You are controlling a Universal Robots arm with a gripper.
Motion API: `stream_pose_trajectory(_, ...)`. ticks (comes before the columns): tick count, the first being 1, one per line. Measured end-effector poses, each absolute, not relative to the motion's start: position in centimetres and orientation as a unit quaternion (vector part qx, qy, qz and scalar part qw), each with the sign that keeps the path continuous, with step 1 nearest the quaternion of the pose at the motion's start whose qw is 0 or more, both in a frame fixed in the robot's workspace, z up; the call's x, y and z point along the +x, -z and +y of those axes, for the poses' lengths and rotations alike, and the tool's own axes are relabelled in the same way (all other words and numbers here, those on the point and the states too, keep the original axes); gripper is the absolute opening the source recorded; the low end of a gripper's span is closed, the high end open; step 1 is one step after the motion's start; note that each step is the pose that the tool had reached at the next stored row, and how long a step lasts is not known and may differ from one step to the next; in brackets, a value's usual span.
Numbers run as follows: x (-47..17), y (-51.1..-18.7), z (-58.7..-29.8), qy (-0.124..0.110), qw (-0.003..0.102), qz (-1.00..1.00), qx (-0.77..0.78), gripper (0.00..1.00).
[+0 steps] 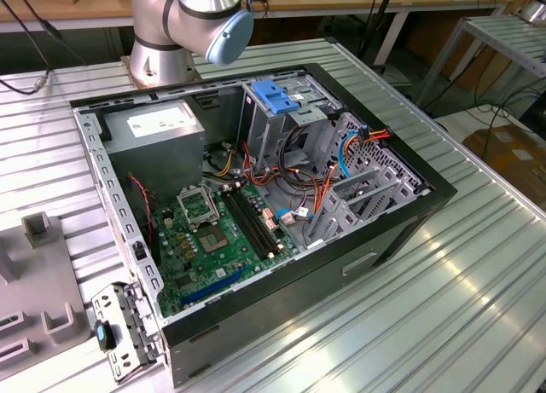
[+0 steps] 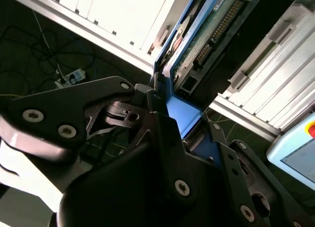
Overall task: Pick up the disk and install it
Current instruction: 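Pick up the disk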
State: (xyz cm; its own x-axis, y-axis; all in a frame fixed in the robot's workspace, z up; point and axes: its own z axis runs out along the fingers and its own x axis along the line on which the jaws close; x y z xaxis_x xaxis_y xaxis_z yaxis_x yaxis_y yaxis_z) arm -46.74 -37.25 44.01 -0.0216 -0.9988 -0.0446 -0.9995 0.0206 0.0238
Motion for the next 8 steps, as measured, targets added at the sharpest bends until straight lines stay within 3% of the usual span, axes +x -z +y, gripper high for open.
stream_pose_trajectory(8, -46.7, -45.1, -37.3, -0.026, 0.006, 0.714, -0.699, 0.37)
